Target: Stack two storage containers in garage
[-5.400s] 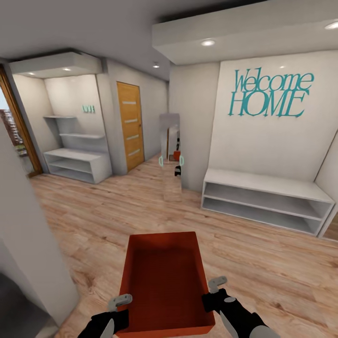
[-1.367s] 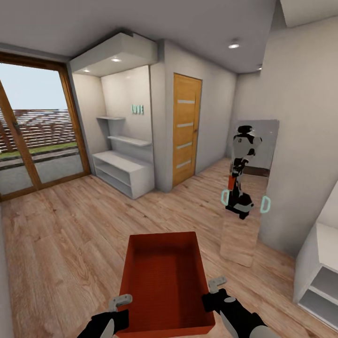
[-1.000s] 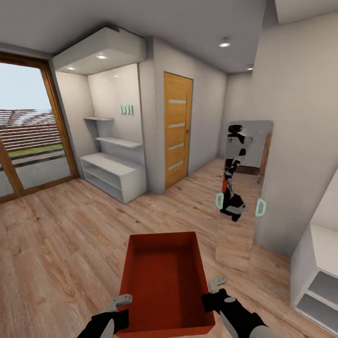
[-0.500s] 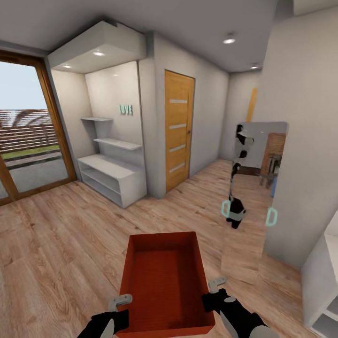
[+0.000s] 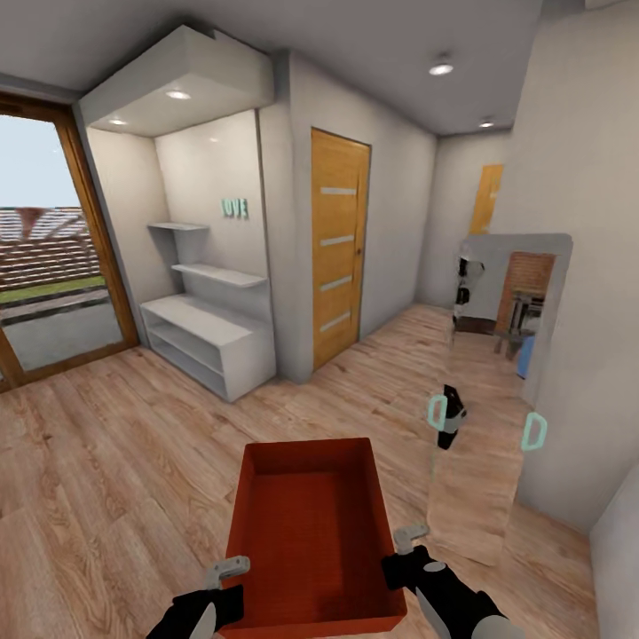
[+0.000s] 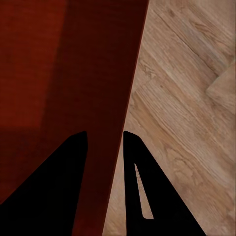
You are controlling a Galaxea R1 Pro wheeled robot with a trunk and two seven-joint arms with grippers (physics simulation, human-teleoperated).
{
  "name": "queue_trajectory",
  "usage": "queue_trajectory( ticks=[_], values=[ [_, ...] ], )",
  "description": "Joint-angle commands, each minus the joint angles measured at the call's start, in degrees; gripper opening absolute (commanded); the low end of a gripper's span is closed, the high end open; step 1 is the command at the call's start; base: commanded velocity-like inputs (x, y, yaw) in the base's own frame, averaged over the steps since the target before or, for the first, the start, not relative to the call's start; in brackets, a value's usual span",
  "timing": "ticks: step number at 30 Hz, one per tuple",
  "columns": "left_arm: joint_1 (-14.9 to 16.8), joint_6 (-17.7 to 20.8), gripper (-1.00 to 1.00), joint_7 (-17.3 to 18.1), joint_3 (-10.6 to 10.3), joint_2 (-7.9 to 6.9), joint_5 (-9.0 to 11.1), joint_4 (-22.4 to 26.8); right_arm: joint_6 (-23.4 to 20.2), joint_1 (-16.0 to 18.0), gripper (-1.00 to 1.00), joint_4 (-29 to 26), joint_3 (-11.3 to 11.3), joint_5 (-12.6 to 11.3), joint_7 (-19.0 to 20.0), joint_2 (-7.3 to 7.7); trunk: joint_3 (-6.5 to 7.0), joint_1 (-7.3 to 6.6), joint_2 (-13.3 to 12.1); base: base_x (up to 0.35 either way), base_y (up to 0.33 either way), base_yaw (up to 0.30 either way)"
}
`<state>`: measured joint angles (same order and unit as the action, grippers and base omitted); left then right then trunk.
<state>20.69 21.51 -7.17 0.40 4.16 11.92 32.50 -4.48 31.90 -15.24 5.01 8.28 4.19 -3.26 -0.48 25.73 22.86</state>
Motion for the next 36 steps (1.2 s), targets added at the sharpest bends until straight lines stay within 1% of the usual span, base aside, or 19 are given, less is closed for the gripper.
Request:
queue_trajectory(
  ticks=[1, 14, 19, 22, 31, 36],
  values=[
    [-0.02, -0.59, -1.00, -0.65, -0.02, 0.05, -1.16, 0.19, -0.35, 0.01, -1.00, 0.03, -0.70, 0.15, 1.79, -2.11, -0.05, 0.06, 0.06, 0.327, 0.000, 0.000],
    [-0.03, -0.59, -1.00, -0.65, -0.02, 0.05, -1.18, 0.19, -0.36, 0.01, -1.00, 0.02, -0.70, 0.16, 1.79, -2.11, -0.05, 0.06, 0.06, 0.327, 0.001, 0.000],
    [-0.02, -0.59, -1.00, -0.65, 0.00, 0.05, -1.16, 0.19, -0.37, 0.01, -1.00, 0.03, -0.70, 0.16, 1.79, -2.11, -0.05, 0.06, 0.06, 0.327, 0.071, -0.009],
    [-0.02, -0.59, -1.00, -0.65, -0.02, 0.05, -1.13, 0.19, -0.39, 0.01, -1.00, 0.03, -0.70, 0.13, 1.79, -2.11, -0.05, 0.06, 0.06, 0.327, 0.103, -0.142],
    [-0.03, -0.59, -1.00, -0.65, 0.00, 0.05, -1.15, 0.19, -0.38, 0.01, -1.00, 0.03, -0.70, 0.14, 1.79, -2.11, -0.05, 0.06, 0.06, 0.324, 0.143, -0.238],
    [0.00, -0.59, -1.00, -0.65, 0.02, 0.05, -1.13, 0.19, -0.37, 0.01, -1.00, 0.03, -0.70, 0.16, 1.79, -2.11, -0.05, 0.06, 0.06, 0.317, 0.171, -0.060]
  ],
)
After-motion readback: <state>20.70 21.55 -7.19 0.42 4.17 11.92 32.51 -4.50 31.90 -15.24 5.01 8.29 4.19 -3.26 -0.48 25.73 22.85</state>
